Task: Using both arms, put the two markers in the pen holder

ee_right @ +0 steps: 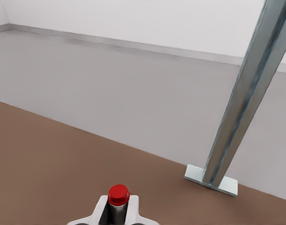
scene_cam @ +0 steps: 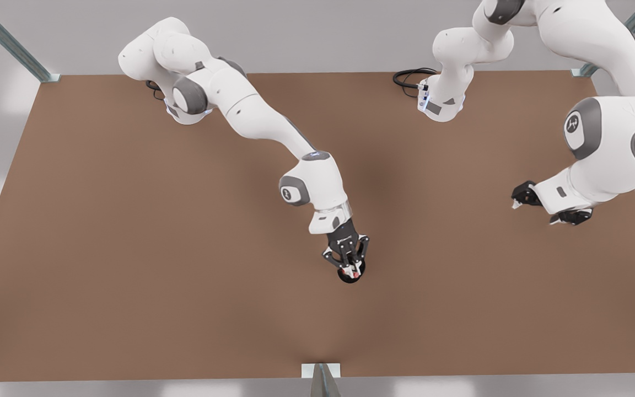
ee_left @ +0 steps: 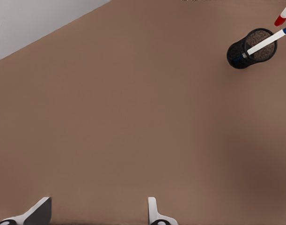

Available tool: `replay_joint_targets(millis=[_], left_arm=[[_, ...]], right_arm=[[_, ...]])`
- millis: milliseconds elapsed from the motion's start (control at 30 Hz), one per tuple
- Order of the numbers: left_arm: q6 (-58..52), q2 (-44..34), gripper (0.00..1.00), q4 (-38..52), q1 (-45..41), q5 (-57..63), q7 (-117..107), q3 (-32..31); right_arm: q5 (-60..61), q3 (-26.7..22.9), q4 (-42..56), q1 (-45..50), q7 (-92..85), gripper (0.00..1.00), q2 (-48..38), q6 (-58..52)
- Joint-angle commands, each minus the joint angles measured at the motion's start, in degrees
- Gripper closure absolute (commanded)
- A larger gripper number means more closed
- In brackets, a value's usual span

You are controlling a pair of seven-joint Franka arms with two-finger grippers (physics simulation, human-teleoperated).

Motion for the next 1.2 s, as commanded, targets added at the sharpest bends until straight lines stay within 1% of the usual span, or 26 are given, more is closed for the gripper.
replay_joint_targets(millis=[0, 200, 267, 367, 400, 433, 800, 933, 967, 1000, 1033, 1133, 1167], left_arm=[[-0.13, -0.04, 0.0, 0.03, 0.16, 0.01, -29.03, 0.07], [0.13, 0.14, 0.0, 0.03, 0.78, -0.17, -29.03, -0.02], [0.13, 0.14, 0.0, 0.03, 0.78, -0.17, -29.03, -0.02], [0.22, 0.22, 0.0, -0.06, 0.78, -0.26, -29.03, -0.02], [0.31, 0.22, 0.0, -0.06, 0.78, -0.26, -29.03, -0.02], [0.22, 0.58, 0.0, -0.06, 0.78, -0.26, -29.03, -0.02], [0.57, 1.02, 0.0, -0.06, 0.87, -0.35, -29.03, -0.02], [0.66, 1.02, 0.0, -0.06, 0.87, -0.35, -29.03, -0.02], [0.66, 1.02, 0.0, -0.06, 0.87, -0.35, -29.03, -0.02], [0.66, 1.02, 0.0, -0.06, 0.87, -0.35, -29.03, -0.02], [0.66, 1.02, 0.0, -0.06, 0.87, -0.35, -29.03, -0.02], [0.66, 1.1, 0.0, -0.06, 0.78, -0.43, -29.03, -0.02], [0.66, 1.1, 0.0, -0.06, 0.78, -0.43, -29.03, -0.02]], right_arm=[[-0.38, -0.39, 0.17, 0.61, 16.26, 0.79, 0.13, 2.83], [-0.38, -0.48, 0.17, 1.32, 16.26, 0.79, 1.01, 3.0], [-0.38, -1.44, 0.17, 2.2, 16.26, 0.79, 2.15, 3.0], [-0.38, -1.53, 0.17, 2.2, 16.26, 0.79, 2.59, 3.0], [-0.38, -2.14, 0.17, 2.2, 14.42, 0.79, 2.5, 2.65], [-0.29, -2.41, 0.52, 2.11, 7.56, 0.79, 2.33, 1.42], [-0.29, -2.5, 1.23, 2.81, 2.37, 0.79, 2.5, -2.09], [-0.38, -3.38, 0.79, 4.22, 2.37, 0.77, 3.38, -2.53], [-0.38, -4.08, 0.53, 5.01, 2.46, 0.7, 4.17, -2.53], [-0.47, -4.08, 0.35, 5.19, 2.46, 0.54, 4.26, -2.53], [-0.64, -4.08, 0.26, 5.19, 2.55, 0.0, 4.43, -2.53], [-0.65, -4.26, 0.35, 5.1, 2.29, 0.0, 4.26, -2.62], [0.67, -3.55, 0.35, 4.66, 2.55, 0.0, 0.84, -8.84]])
